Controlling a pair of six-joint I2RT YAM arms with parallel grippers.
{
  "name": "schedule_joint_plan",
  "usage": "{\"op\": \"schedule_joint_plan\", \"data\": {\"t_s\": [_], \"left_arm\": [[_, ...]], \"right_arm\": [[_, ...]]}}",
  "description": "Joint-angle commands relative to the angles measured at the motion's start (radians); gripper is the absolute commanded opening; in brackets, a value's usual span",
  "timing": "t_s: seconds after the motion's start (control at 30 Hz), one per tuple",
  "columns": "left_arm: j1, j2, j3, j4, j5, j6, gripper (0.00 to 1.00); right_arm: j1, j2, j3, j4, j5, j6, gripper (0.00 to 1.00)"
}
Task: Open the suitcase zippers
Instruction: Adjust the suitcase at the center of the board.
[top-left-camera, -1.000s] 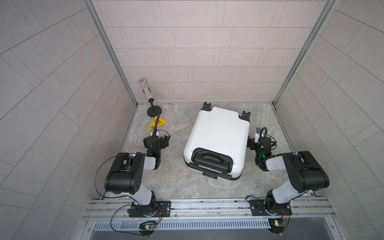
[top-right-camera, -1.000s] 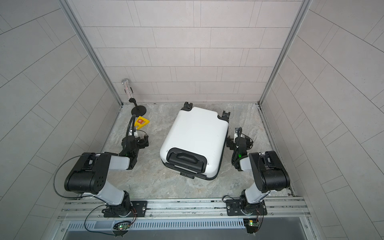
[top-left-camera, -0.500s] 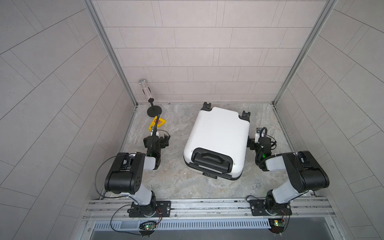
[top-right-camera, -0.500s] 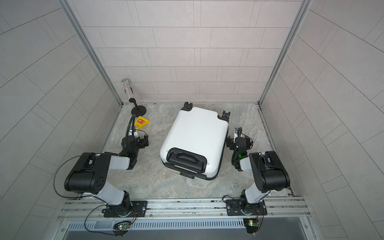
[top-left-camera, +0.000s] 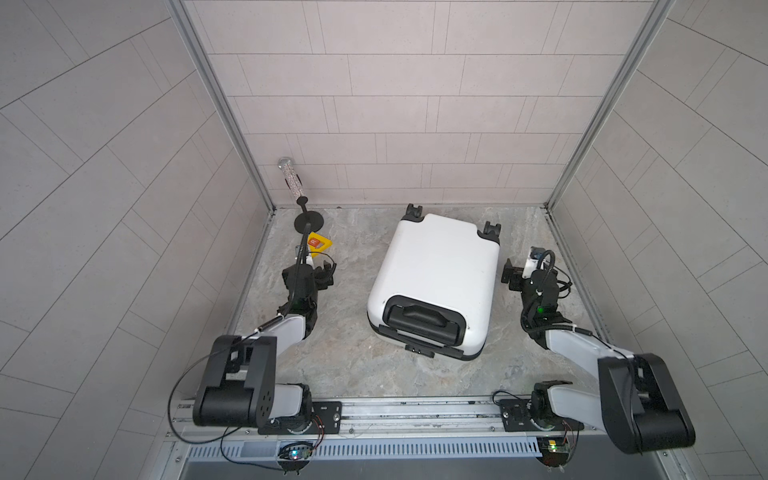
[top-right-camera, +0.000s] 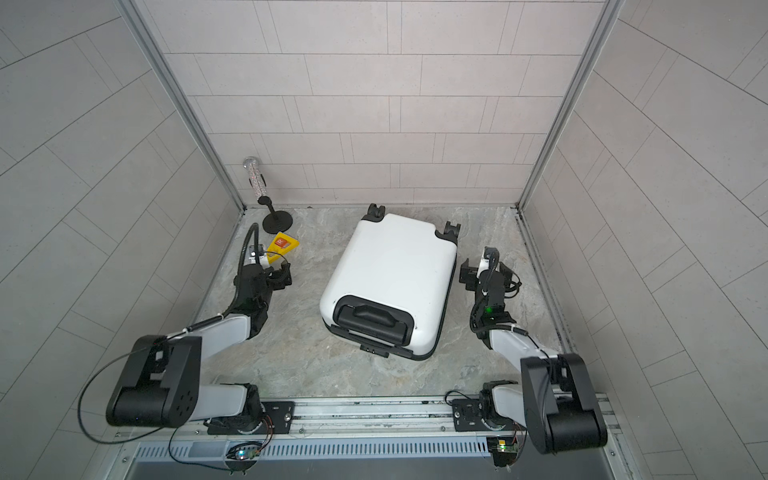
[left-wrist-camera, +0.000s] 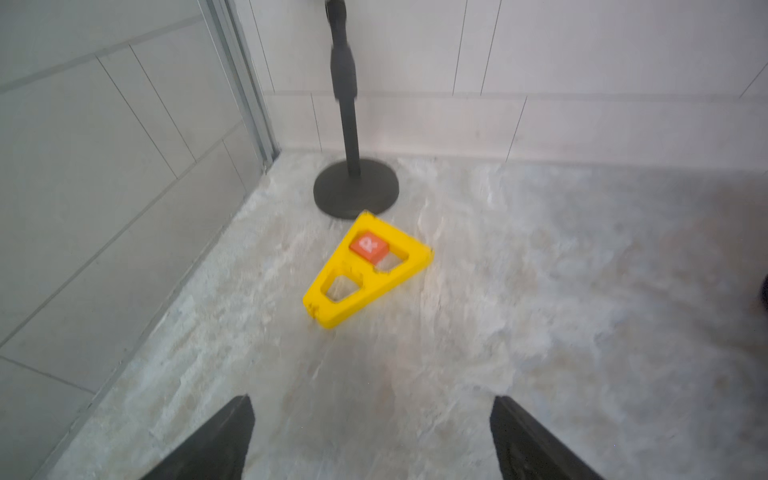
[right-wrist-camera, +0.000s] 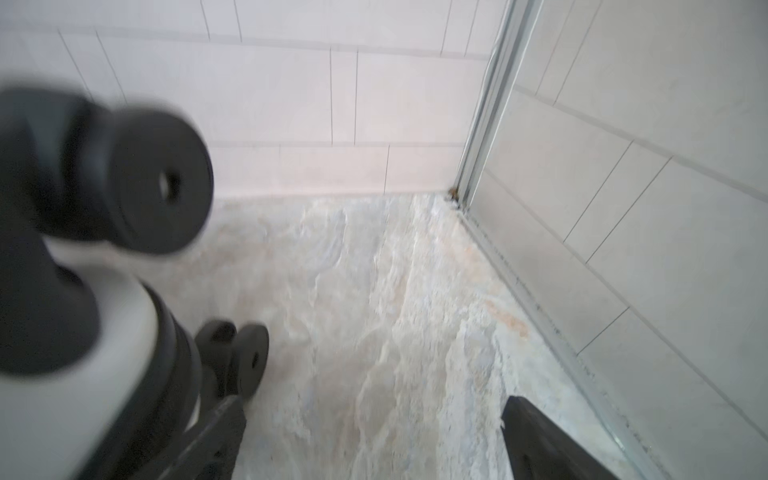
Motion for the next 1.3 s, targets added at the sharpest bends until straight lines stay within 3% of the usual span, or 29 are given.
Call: {"op": "schedule_joint_plan", "data": {"t_s": [0.0, 0.1, 0.27, 0.43, 0.6, 1.0, 1.27], "left_arm": [[0.002, -0.114, 0.16, -0.339, 0.107, -0.133, 0.9], [0.002, -0.139, 0.325, -0.596, 0.31, -0.208, 0.85], [-0.012, -0.134, 0.482, -0.814, 0.64, -0.319, 0.82], [-0.074, -0.134, 0.52, -0.952, 0.791, -0.342, 0.81], [-0.136, -0.136, 0.48, -1.003, 0.865, -0.351, 0.81], [-0.229, -0.165, 0.339, -0.898, 0.974, -0.426, 0.81], [-0.291, -0.19, 0.261, -0.743, 1.024, -0.501, 0.81]], "right_arm": [[-0.002, -0.095, 0.134, -0.412, -0.024, 0.137, 1.0], [-0.002, -0.159, 0.272, -0.69, -0.068, 0.256, 1.0], [0.031, -0.259, 0.412, -1.016, -0.252, 0.243, 1.0], [0.061, -0.201, 0.603, -1.389, -0.482, 0.248, 1.0], [0.157, -0.161, 0.69, -1.59, -0.503, 0.302, 1.0], [0.238, -0.075, 0.643, -1.418, -0.63, 0.413, 0.95], [0.237, 0.127, 0.784, -1.286, -0.661, 0.326, 0.95]]}}
